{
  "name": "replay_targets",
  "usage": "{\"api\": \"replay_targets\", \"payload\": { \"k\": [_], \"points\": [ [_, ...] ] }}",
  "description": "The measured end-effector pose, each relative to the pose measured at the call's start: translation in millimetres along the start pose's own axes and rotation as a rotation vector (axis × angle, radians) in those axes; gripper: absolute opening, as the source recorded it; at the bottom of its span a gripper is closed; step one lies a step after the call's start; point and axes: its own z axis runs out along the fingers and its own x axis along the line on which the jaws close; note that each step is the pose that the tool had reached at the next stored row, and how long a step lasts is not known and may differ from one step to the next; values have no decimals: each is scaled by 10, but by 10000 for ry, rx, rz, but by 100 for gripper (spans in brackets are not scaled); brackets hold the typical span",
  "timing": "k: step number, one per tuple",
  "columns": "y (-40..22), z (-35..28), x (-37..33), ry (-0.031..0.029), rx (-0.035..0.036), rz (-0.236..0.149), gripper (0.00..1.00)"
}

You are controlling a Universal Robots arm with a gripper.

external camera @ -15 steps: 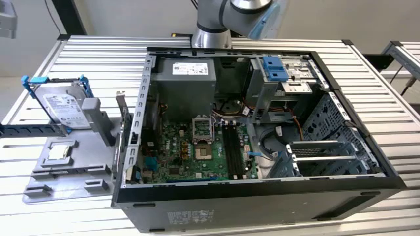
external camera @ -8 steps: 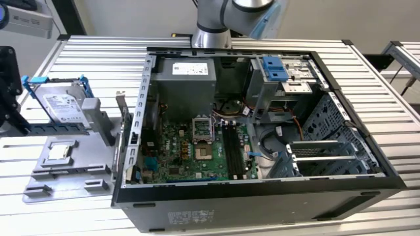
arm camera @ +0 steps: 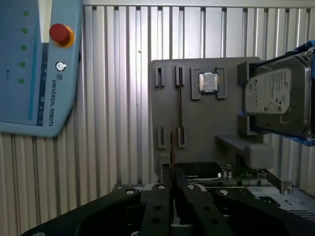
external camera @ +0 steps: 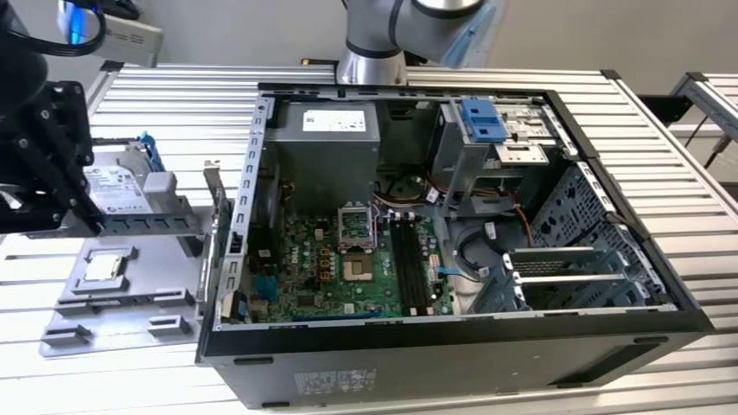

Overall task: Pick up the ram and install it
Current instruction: 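Pick up the ram and move it above insertion slot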

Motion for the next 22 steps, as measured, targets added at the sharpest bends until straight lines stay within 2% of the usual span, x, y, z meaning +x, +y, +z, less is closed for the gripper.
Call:
{"api": "replay_targets", "payload": {
  "k": [22],
  "points": [
    [-1000, -15, -36, 1, -1, 1, 0]
  ]
}}
